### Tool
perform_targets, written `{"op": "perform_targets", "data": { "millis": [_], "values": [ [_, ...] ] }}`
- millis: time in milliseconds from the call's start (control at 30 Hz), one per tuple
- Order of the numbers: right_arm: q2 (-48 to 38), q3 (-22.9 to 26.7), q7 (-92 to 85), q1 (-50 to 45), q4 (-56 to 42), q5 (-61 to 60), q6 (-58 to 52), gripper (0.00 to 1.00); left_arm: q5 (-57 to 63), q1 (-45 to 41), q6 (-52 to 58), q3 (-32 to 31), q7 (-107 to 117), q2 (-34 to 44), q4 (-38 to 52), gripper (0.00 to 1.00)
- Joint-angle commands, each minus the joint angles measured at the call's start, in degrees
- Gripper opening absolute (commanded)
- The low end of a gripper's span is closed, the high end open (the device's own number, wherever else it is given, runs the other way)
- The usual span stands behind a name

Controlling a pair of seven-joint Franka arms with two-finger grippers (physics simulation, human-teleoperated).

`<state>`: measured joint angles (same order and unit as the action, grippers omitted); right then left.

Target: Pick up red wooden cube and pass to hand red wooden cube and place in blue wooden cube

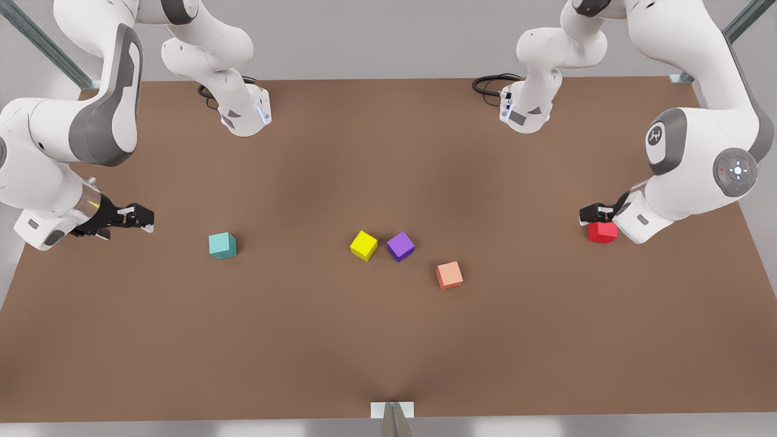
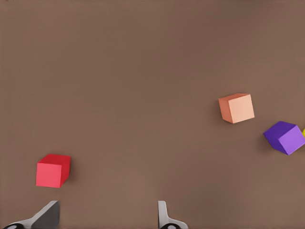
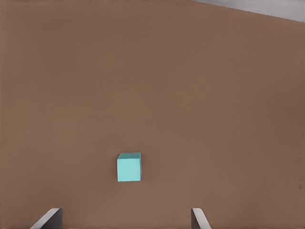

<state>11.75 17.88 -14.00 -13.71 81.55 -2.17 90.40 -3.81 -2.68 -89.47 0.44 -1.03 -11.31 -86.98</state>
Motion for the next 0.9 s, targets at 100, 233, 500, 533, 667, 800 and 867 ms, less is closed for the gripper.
{"op": "perform_targets", "data": {
  "millis": [100,233,500,533,667,800,867],
  "values": [
    [-0.1,0.0,1.9,0.0,0.0,-0.1,0.3,1.00,0.1,0.8,-9.2,4.7,-5.6,-1.7,-4.9,1.00],
    [0.6,0.0,1.8,-1.3,-0.2,0.1,1.5,1.00,0.1,4.1,-30.9,11.8,-27.0,-8.1,-16.6,1.00],
    [0.2,0.0,-0.8,-2.3,0.1,-0.4,-0.1,1.00,0.2,4.9,-43.9,15.4,-36.8,-7.9,-31.0,1.00],
    [0.2,0.0,-0.8,-2.1,0.0,-0.4,-0.1,1.00,0.2,5.1,-43.9,15.4,-36.7,-8.0,-31.9,1.00],
    [0.3,0.0,-0.8,-2.3,0.1,-0.4,-0.2,1.00,0.9,5.1,-44.5,16.3,-36.5,-8.1,-34.8,1.00],
    [0.3,0.0,-0.7,-2.4,0.2,-0.4,-0.2,1.00,0.8,4.9,-44.4,16.3,-34.4,-8.9,-36.1,1.00],
    [0.3,0.0,-0.7,-2.4,0.2,-0.3,-0.2,1.00,0.8,4.8,-44.4,16.3,-33.3,-9.4,-36.2,1.00]
  ]
}}
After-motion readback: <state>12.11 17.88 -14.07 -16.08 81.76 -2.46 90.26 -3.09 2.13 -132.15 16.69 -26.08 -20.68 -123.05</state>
